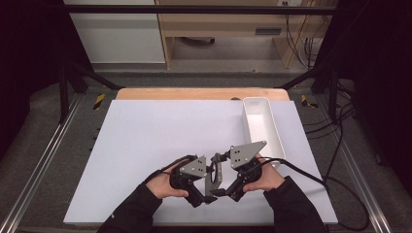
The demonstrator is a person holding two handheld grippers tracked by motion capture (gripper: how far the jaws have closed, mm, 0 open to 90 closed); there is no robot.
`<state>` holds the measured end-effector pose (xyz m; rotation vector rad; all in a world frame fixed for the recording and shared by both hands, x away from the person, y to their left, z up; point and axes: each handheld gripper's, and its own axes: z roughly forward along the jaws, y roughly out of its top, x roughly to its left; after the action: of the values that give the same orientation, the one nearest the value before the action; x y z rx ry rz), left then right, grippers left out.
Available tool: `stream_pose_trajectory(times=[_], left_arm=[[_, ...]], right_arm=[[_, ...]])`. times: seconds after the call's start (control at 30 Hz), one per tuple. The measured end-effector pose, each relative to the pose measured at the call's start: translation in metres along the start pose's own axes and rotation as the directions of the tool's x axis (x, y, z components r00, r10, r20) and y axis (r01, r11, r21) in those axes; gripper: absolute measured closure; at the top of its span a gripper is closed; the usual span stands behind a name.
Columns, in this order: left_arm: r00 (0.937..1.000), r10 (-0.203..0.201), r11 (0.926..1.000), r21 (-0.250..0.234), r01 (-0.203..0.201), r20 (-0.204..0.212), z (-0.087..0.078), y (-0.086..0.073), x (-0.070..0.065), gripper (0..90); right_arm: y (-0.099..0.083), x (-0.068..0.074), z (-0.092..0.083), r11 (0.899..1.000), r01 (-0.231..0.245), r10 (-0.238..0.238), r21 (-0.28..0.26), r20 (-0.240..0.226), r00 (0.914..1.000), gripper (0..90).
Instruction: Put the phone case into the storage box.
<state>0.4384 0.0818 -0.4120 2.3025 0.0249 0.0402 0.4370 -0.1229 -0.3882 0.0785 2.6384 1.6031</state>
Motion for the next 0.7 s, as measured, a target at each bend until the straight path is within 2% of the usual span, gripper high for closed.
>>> stream_pose_trajectory(times=[0.17, 0.7], left_arm=[[1.0000, 0.007, 0.9999, 0.009, -0.007, 0.006, 0.0012, -0.0005, -0.0006, 11.4], [1.0000, -0.001, 0.9998, 0.021, 0.001, 0.003, 0.0023, -0.0016, -0.0002, 11.3]], right_arm=[[-0.0011, 0.0007, 0.0011, 1.000, 0.004, -0.004, 0.002, -0.023, 0.9997, 10.8], [-0.0023, -0.0012, 0.0028, 1.000, 0.005, -0.004, 0.011, -0.036, 0.9994, 11.8]])
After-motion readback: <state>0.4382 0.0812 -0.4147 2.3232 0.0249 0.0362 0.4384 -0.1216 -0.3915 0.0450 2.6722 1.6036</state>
